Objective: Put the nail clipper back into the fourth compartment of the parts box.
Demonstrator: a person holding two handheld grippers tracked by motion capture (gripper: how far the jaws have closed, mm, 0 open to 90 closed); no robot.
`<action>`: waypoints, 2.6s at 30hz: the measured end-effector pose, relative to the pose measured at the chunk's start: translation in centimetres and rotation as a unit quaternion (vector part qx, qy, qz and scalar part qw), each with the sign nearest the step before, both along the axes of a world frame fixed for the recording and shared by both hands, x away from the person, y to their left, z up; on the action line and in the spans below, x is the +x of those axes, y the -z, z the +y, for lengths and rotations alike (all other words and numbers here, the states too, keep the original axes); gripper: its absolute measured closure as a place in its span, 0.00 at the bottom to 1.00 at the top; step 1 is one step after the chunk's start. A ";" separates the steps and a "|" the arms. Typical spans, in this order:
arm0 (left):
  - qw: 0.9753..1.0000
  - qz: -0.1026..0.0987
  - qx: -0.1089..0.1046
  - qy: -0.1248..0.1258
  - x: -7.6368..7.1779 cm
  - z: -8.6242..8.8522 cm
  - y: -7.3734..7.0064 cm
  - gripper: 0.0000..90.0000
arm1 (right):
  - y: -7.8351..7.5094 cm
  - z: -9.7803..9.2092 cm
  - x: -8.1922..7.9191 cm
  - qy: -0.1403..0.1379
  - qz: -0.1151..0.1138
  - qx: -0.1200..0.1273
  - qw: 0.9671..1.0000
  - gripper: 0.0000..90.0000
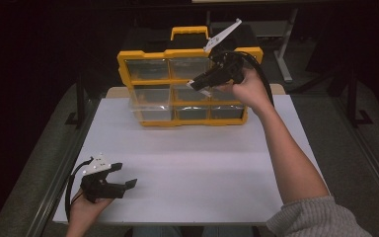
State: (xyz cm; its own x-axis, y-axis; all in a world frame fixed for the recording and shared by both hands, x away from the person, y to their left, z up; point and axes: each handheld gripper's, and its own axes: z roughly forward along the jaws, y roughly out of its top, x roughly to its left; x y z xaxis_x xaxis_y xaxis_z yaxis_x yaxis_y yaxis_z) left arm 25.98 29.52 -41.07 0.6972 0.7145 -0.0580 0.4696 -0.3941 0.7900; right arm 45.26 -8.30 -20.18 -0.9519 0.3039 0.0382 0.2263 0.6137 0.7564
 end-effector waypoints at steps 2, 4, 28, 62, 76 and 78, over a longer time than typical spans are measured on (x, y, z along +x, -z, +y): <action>1.000 0.000 -0.003 -0.001 0.0 0.0 0.0 0.20 | -0.3 0.4 0.3 -0.005 -0.006 0.000 1.000 0.84; 1.000 0.000 -0.006 -0.002 0.0 0.0 0.0 0.20 | -0.6 0.9 0.4 -0.008 -0.008 0.000 1.000 0.84; 1.000 0.000 -0.010 0.004 0.1 0.0 0.0 0.20 | -1.4 7.3 2.6 -0.040 -0.014 -0.007 0.999 0.84; 1.000 -0.006 -0.011 0.005 0.0 0.3 -0.1 0.20 | 0.7 13.0 3.9 -0.065 -0.015 -0.021 0.998 0.84; 1.000 -0.008 -0.009 0.004 0.0 0.5 0.1 0.20 | 2.9 14.2 4.4 -0.065 -0.002 -0.038 0.997 0.84; 1.000 -0.009 -0.007 0.005 0.0 0.5 0.0 0.19 | 3.2 14.4 4.4 -0.065 0.003 -0.038 0.997 0.84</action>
